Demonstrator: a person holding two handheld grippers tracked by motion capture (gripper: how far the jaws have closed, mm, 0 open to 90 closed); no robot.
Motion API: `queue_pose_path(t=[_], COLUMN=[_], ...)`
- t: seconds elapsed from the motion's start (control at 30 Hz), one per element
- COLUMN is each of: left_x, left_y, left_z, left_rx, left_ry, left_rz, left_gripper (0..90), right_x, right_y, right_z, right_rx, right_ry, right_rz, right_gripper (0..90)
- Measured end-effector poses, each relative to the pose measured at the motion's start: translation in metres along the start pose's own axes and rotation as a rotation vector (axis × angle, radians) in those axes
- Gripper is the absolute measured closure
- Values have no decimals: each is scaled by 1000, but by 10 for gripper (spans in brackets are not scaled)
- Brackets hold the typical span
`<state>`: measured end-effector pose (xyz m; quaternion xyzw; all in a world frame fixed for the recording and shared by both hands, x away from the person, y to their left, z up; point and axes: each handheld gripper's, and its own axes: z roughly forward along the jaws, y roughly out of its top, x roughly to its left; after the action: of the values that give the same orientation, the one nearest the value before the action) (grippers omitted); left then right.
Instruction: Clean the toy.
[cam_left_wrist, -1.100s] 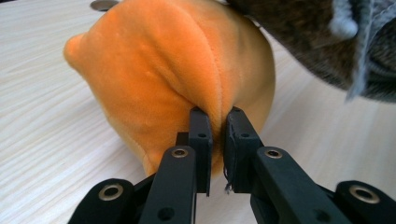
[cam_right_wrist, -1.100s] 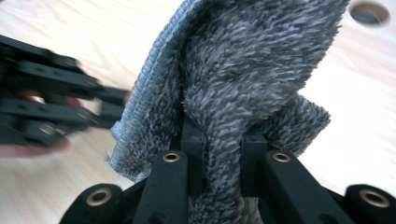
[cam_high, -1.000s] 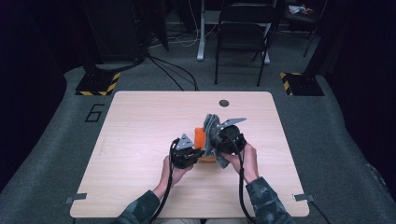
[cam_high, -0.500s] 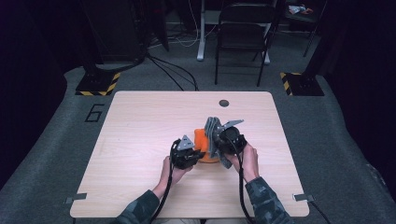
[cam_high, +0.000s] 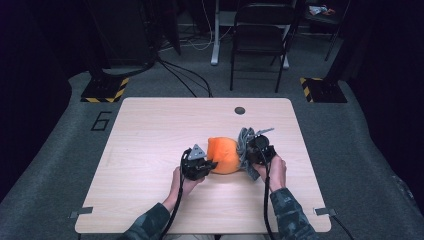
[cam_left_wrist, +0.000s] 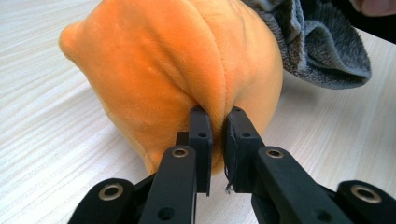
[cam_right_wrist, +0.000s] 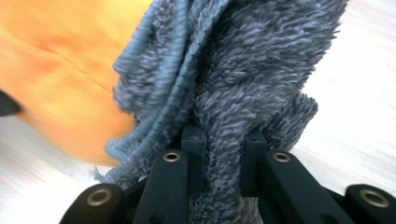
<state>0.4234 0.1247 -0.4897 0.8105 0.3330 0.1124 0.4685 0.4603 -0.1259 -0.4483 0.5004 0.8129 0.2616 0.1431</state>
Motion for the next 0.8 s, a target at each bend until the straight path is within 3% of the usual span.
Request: queue_pose_path(t=[0.27,0.37,0.4,0.47,0.53,0.63,0.67,0.8], left_x=[1,2,3,3,4,4,4,3], left_y=[-1,-2,-2,-2,-2,-2,-2,-2], left_z=[0,0,0,0,-1,-1,-1,-1], left_rx=[-5,-10,-14,-18,-19,-17,-17,-17], left_ry=[7,0,0,2,0,-2,-3,-4], left_rz=[4,1,-4,-1,-3,-4,-2,3], left_gripper=[822,820,820,820,820,820,820,819], right_x=[-8,-12,-14,-15,-15,-17,-17,-3], right_y=[-12,-19,-19,-16,-12,-5,-2,9], right_z=[26,37,37,33,24,5,-1,-25], right_rx=[82,126,122,135,113,57,31,-72], right_ry=[-39,-47,-35,-75,-94,-86,-84,-17], right_rz=[27,14,24,2,2,24,11,-11], right_gripper=[775,775,774,774,774,774,774,774])
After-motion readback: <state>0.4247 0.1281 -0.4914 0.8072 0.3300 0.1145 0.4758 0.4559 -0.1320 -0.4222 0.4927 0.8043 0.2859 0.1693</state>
